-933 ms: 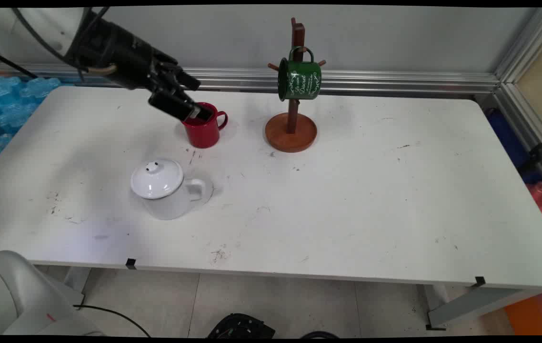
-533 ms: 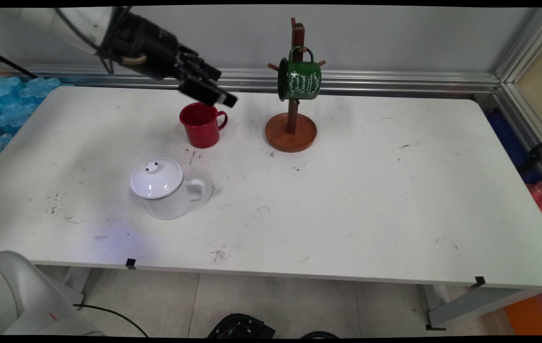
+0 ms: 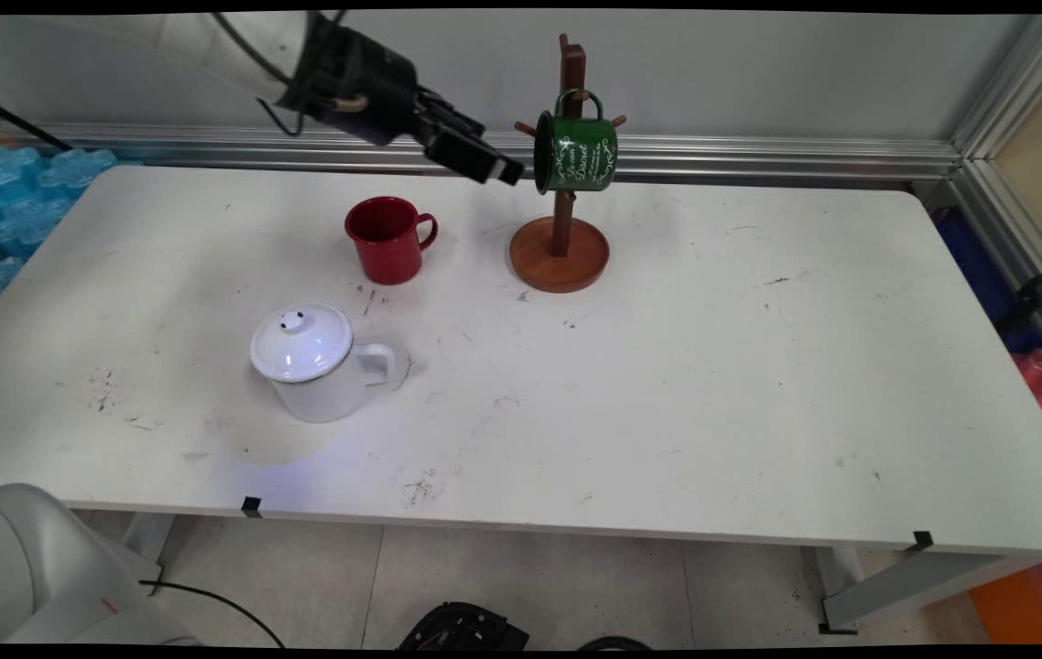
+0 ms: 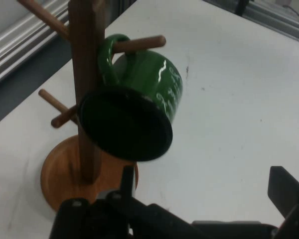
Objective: Pick up the green mug from the rack
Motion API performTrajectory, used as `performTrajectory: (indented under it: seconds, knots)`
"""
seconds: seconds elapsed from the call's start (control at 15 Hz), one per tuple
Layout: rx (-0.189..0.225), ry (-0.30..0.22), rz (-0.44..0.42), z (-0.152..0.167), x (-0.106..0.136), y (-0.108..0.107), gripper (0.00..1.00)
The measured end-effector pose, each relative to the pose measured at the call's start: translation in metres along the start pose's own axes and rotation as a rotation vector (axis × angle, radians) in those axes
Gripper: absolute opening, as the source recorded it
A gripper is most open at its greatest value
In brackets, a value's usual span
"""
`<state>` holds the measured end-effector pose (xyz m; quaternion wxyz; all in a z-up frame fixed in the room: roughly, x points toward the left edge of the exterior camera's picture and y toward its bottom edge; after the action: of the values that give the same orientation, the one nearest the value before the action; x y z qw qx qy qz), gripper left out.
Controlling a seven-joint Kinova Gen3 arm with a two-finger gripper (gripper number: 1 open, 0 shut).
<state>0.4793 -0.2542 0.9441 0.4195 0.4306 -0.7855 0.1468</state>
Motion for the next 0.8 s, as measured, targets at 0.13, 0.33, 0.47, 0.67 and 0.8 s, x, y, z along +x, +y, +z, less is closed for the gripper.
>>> performTrajectory:
  seconds: [0.13,0.33,0.47,0.67,0.8]
  knots:
    - [0.000,0.008,-0.012,0.010,0.003,-0.001,1.00]
    - [-0.001,0.018,-0.033,0.029,0.007,-0.003,1.00]
    - [-0.002,0.023,-0.042,0.039,0.008,-0.004,1.00]
    - [-0.004,0.030,-0.058,0.057,0.010,-0.007,1.00]
    - [-0.006,0.035,-0.069,0.067,0.011,-0.008,1.00]
